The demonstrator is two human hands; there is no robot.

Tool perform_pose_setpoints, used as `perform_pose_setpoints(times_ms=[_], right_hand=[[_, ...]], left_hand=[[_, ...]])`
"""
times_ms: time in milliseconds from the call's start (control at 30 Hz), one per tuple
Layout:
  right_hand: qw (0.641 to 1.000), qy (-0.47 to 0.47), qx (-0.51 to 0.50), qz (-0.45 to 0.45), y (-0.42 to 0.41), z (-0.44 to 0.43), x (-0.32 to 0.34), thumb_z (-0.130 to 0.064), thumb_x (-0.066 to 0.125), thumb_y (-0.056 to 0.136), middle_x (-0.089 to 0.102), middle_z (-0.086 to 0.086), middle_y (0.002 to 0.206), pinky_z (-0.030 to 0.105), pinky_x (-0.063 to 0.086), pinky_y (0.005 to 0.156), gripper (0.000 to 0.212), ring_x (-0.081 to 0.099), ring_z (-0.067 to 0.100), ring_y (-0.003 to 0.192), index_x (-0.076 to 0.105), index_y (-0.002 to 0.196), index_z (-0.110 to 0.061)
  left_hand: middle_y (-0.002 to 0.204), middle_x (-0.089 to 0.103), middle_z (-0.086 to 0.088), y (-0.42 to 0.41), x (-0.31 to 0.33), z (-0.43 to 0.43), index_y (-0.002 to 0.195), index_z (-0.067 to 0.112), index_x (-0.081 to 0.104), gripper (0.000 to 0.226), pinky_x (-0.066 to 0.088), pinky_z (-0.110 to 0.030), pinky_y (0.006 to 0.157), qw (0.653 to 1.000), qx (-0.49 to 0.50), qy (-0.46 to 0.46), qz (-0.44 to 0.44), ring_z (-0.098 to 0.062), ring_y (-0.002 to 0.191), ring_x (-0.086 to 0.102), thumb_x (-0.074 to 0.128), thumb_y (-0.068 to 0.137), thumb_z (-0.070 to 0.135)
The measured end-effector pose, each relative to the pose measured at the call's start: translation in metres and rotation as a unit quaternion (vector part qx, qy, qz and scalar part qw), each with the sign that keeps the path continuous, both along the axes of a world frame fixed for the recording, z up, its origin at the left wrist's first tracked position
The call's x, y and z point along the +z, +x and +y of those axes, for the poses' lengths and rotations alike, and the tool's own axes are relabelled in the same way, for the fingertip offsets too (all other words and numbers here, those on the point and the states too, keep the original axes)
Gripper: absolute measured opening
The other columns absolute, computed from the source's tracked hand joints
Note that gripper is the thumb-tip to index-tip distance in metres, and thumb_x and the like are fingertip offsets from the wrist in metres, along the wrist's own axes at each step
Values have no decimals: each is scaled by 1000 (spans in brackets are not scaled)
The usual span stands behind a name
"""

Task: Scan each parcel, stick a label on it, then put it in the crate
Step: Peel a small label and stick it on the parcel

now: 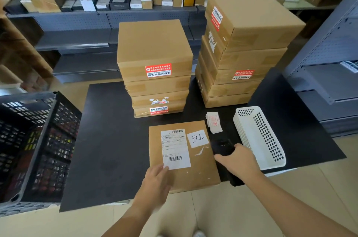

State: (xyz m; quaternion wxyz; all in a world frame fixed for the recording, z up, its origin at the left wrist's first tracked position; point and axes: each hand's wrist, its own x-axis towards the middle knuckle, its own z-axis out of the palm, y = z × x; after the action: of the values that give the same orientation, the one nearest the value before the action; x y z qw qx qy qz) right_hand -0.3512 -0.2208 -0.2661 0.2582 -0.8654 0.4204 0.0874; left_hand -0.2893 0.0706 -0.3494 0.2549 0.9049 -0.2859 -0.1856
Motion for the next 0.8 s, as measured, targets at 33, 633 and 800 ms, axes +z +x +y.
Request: perform_pose_setpoints(times_ms=[33, 633, 800], right_hand=[[1000, -16, -17, -4, -1, -6, -8, -61, 76, 65, 62, -1, 85, 35, 59, 68, 57, 61, 16, 77, 59, 96, -16], [994, -37, 32, 96, 43, -48, -106, -65, 75, 75, 52, 9, 121, 37, 53, 82, 78, 59, 29, 113, 49, 122, -8], [993, -30, 46, 103, 43, -49, -106, -68, 73, 76, 50, 7, 120, 31, 51, 80, 79, 57, 24, 112, 48, 124, -10]], left_hand=[[152, 34, 5, 0, -3, 1, 147, 19, 43, 58, 38, -35, 112, 1000, -1, -7, -7, -17, 140, 27, 64, 94, 29], [133, 50, 6, 9, -31, 6, 133, 25, 56, 67, 39, -27, 102, 993, 5, -75, -86, -14, 114, 47, 68, 69, 41], [125, 54, 9, 18, -26, 6, 126, 29, 59, 69, 52, -37, 83, 994, 2, -47, -94, -12, 106, 50, 70, 60, 46]])
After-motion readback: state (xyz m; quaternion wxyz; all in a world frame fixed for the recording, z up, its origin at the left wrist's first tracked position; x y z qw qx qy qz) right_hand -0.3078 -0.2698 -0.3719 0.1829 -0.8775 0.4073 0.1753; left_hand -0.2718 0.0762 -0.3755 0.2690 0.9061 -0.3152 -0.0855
